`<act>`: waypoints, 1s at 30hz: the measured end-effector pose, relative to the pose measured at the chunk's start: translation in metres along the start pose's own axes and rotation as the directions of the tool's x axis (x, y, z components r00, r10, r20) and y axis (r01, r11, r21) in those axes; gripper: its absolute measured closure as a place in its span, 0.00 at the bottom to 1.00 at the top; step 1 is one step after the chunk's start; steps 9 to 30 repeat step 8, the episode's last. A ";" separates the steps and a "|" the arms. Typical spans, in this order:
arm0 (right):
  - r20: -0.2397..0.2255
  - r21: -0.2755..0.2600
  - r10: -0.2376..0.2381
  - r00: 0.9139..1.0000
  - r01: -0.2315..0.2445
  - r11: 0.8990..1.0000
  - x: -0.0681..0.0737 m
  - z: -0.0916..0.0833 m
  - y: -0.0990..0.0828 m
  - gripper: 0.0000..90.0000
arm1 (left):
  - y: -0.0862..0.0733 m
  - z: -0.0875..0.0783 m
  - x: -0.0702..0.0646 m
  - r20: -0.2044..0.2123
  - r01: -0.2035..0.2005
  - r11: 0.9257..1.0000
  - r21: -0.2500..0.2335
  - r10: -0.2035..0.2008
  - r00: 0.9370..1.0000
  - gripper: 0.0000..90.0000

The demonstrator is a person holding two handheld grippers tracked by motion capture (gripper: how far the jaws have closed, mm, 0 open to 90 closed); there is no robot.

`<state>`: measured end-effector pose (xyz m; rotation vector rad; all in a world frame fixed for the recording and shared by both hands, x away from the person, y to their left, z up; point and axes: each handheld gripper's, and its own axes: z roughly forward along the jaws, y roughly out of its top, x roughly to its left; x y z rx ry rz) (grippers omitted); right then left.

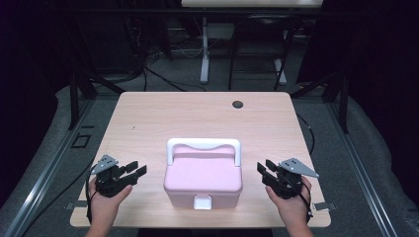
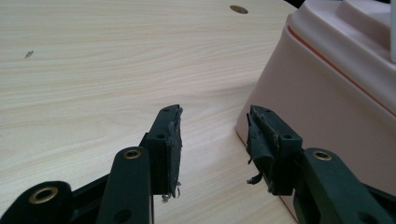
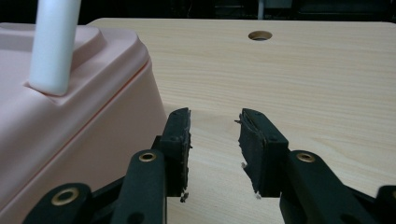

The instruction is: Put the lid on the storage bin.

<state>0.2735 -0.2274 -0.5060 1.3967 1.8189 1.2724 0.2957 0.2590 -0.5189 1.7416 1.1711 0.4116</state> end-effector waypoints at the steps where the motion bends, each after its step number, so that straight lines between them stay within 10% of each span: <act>1: 0.003 0.004 0.000 1.000 0.000 1.000 0.000 0.001 -0.001 0.70 | -0.001 0.002 0.000 -0.001 0.002 1.000 0.001 -0.002 1.000 0.60; 30: 0.027 0.004 -0.012 1.000 0.012 1.000 -0.003 0.005 -0.006 0.62 | -0.003 0.007 0.001 -0.004 0.003 1.000 0.009 -0.003 1.000 0.55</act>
